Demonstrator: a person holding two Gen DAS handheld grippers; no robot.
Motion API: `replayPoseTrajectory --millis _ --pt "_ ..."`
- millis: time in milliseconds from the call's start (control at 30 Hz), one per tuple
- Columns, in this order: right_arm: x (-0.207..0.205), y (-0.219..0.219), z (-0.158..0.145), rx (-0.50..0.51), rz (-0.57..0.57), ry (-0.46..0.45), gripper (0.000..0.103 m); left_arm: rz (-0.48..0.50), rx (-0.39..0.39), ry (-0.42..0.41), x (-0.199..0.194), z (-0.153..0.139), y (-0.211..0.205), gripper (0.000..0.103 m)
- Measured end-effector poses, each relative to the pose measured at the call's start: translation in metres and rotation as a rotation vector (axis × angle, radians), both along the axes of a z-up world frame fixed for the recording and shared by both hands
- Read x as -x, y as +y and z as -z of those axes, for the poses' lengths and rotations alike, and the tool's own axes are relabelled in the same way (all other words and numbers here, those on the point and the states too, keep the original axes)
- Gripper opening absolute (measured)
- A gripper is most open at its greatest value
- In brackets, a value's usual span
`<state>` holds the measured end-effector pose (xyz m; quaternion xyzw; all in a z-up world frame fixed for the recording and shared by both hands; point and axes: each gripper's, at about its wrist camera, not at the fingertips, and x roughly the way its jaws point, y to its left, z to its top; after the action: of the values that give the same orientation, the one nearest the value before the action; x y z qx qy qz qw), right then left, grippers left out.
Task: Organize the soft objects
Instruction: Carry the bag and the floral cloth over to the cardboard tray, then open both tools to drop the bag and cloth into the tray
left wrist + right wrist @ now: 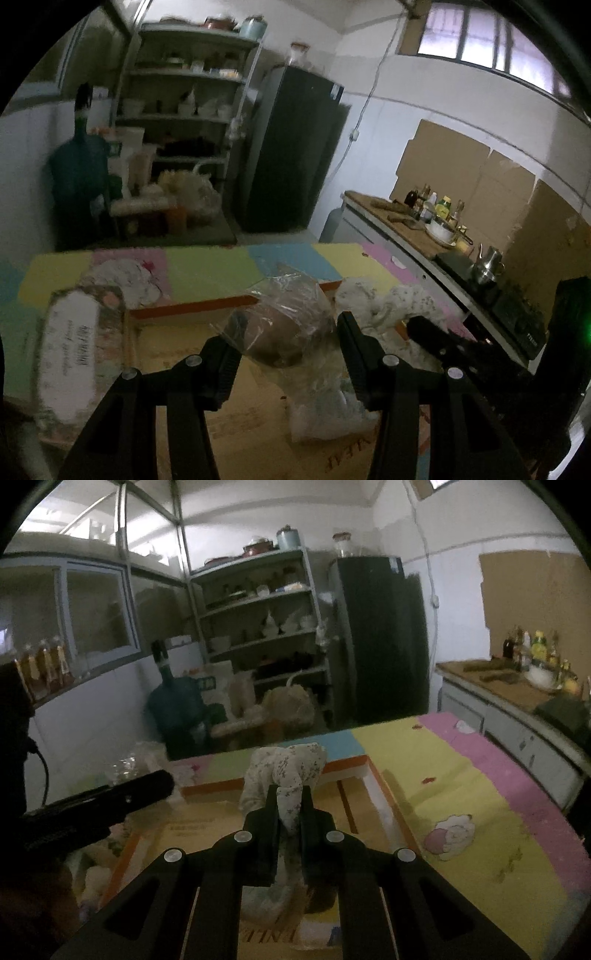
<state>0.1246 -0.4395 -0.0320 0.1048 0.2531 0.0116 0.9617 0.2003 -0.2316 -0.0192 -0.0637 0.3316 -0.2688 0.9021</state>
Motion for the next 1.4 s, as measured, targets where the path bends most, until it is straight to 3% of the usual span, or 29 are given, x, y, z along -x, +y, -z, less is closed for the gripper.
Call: replayPoseTrajectory --millis 633,833,1033,1133,1200,1400 --pt "-0.051 -0.008 0.030 -0.050 -0.041 0.147 0.012 -0.025 -0.041 0.280 -0.051 0.055 -0.020 0.052" --pt "-0.053 -0.009 0.033 -0.051 -0.033 0.161 0.021 -0.042 -0.043 0.335 -0.056 0.061 -0.020 0.052" --pt "-0.047 -0.009 0.031 -0.058 -0.023 0.144 0.033 -0.050 -0.043 0.301 -0.050 0.054 -0.019 0.067" --pt "-0.042 -0.009 0.028 -0.061 -0.019 0.133 0.047 -0.055 -0.011 0.290 -0.043 0.046 -0.014 0.074" --pt "-0.037 -0.008 0.027 -0.061 -0.014 0.130 0.053 -0.060 0.003 0.275 -0.037 0.040 -0.011 0.074" --pt "-0.016 0.000 0.018 -0.033 0.004 0.106 0.056 -0.056 0.023 0.189 -0.014 0.017 -0.001 0.075"
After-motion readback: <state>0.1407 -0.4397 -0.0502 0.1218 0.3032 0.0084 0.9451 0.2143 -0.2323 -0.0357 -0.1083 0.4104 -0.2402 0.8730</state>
